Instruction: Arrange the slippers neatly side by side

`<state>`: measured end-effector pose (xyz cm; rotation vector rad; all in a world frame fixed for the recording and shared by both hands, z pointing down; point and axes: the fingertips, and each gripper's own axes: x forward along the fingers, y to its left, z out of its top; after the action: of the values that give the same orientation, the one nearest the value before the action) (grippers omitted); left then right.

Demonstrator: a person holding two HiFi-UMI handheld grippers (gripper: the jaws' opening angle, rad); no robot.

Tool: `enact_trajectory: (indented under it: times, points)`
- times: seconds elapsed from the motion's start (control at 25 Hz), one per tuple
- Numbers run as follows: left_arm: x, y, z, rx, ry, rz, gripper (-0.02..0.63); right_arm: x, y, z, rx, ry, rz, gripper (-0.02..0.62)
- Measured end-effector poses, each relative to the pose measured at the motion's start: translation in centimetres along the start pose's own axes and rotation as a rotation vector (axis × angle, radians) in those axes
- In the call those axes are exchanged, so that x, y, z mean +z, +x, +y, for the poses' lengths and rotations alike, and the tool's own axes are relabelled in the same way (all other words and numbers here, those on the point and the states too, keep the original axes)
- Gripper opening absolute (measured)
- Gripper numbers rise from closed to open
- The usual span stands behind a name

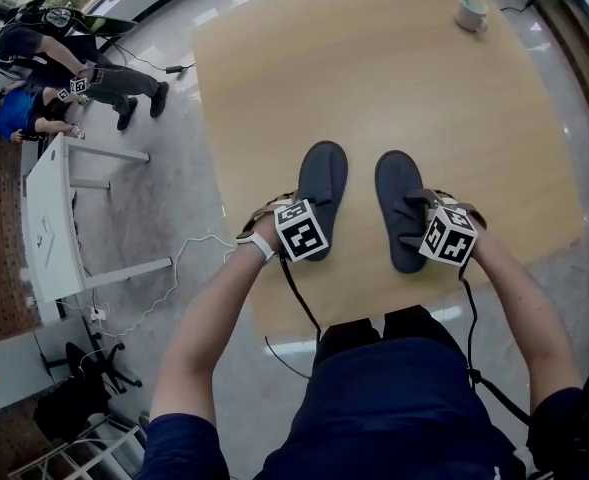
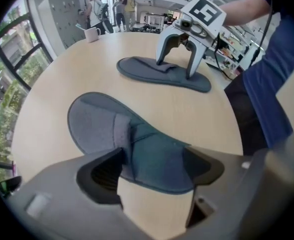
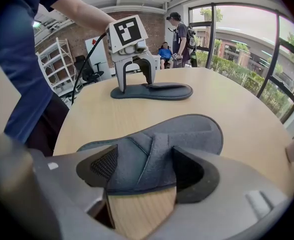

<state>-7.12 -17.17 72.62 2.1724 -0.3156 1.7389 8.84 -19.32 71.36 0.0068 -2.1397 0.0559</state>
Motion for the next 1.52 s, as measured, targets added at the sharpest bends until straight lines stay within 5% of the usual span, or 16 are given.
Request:
enact_trajectory:
  times: [0.52,1.52]
  points:
    - [2.8,1.1,-3.1,0.035,-0.286,-0.112,0.373,0.0,0.7,-0.3,-0.009,0.007,0.034,0.351]
    - [7.9,2.6,-4.8,0.077,-0.516,-0.168,0.373,0.1,1.1,-1.3,0.015,-0.03,0.088,0.351]
